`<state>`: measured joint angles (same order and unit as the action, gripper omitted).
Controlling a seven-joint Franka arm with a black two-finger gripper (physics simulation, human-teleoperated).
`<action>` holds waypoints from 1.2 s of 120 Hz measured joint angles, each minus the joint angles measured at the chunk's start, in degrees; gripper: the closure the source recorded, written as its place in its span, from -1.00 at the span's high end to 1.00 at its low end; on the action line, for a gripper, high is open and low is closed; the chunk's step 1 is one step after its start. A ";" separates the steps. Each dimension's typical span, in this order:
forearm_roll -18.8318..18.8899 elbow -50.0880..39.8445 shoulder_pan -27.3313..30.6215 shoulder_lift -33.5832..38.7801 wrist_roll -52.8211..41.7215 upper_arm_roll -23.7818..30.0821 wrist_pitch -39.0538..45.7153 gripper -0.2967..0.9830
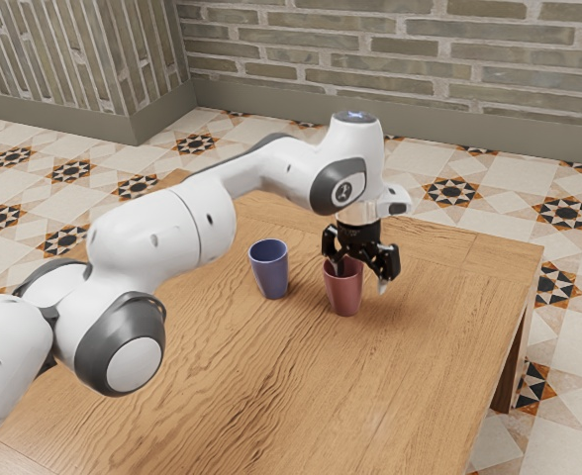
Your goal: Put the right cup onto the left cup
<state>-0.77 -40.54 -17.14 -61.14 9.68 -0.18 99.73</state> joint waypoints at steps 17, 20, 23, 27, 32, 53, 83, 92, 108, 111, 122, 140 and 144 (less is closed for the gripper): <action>-0.01 -1.26 0.00 0.00 0.05 0.02 1.34 0.49; -0.01 -1.31 0.00 0.00 0.06 0.02 1.50 0.43; -0.02 -1.35 0.00 0.00 0.07 0.02 1.65 0.37; -0.02 -1.37 0.00 0.00 0.08 0.01 1.82 0.26; -0.03 -1.39 0.00 0.00 0.10 0.01 1.99 0.10; -0.11 -1.56 0.07 0.08 0.24 -0.07 2.44 -0.40; -0.13 -2.24 0.17 0.31 0.64 -0.08 2.66 -0.63; -0.05 -2.42 0.20 0.47 0.76 -0.12 2.69 -0.66; 0.28 -2.70 0.16 1.26 0.94 -0.18 2.62 -0.68; 0.38 -2.70 0.16 1.50 0.96 -0.23 2.53 -0.68; 0.60 -2.72 0.09 2.27 1.01 -0.36 2.03 -0.68; 0.89 -3.64 -0.86 5.01 1.07 -1.25 0.65 -0.68; 0.94 -4.77 -1.11 6.24 1.08 -1.47 0.38 -0.68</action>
<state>0.16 -45.31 -18.25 -54.90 10.76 -1.66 100.11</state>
